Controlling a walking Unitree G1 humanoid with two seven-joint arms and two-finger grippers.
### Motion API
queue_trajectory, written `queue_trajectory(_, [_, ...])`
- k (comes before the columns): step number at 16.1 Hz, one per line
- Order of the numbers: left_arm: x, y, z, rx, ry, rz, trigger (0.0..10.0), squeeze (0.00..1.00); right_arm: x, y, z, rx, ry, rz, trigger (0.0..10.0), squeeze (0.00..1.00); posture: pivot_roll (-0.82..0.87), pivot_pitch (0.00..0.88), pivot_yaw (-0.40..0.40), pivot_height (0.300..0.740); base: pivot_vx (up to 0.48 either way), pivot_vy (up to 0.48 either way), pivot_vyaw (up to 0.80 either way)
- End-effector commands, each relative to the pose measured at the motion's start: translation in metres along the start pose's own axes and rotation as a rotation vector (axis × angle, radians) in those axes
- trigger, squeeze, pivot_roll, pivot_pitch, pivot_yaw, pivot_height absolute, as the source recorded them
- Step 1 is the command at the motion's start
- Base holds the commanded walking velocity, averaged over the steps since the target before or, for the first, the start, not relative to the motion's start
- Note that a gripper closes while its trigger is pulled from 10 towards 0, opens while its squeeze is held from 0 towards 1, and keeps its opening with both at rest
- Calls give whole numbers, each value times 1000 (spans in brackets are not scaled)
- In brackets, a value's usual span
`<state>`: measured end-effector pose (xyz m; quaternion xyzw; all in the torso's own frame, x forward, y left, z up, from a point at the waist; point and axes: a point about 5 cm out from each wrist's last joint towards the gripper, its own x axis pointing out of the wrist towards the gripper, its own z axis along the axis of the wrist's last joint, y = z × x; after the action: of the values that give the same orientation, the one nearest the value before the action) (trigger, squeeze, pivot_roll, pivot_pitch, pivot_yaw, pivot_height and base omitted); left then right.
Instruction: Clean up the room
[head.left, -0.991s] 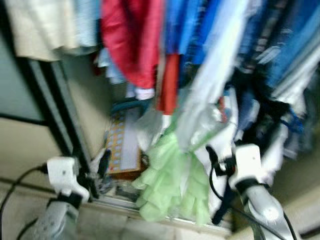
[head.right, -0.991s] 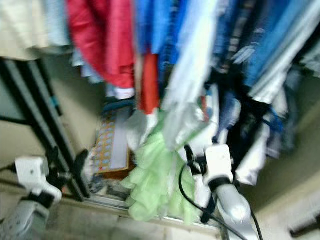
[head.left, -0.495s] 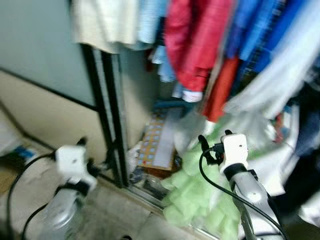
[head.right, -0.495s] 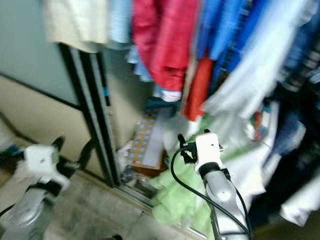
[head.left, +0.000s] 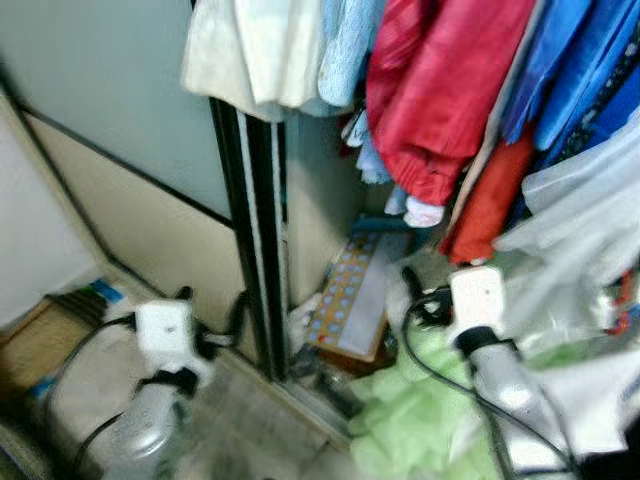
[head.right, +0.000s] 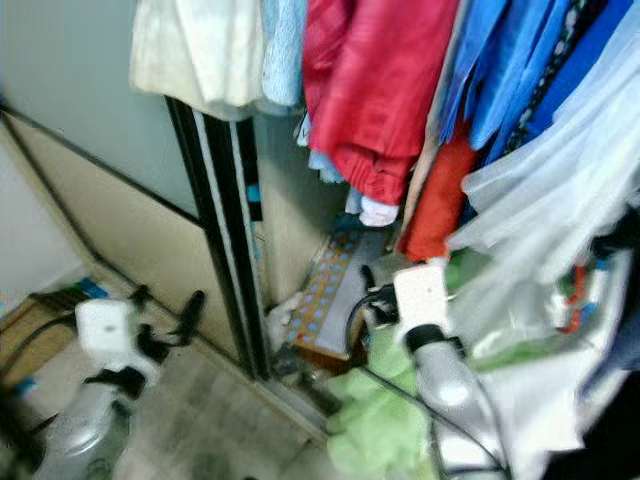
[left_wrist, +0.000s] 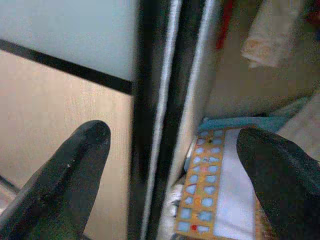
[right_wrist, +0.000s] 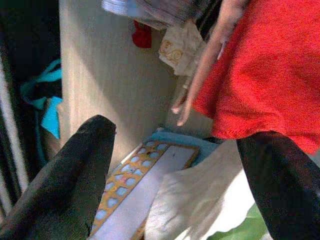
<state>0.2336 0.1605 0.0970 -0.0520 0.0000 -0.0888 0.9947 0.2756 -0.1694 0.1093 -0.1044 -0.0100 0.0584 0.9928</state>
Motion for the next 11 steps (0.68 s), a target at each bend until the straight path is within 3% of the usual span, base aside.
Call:
queue_trajectory(1, [-2, 12, 5, 50, -7, 20, 10000, 0, 3, -1, 5, 9, -18, 3, 10000, 0, -39, 15, -57, 740, 0, 0, 800])
queue_trajectory(4, [-14, 21, 5, 79, 9, 26, 10000, 0, -4, -5, 3, 18, -13, 7, 10000, 0, -22, 18, -68, 740, 0, 0, 673])
queue_trajectory(7, [-35, 30, -1, 137, 54, 35, 10000, 0, -20, -4, -4, 30, 14, 36, 10000, 0, -13, 23, -70, 740, 0, 0, 0])
queue_trajectory(11, [-37, 36, 0, 167, 59, 69, 10000, 0, -10, -8, -7, 52, 15, -9, 10000, 0, 19, 25, -31, 740, 0, 0, 0])
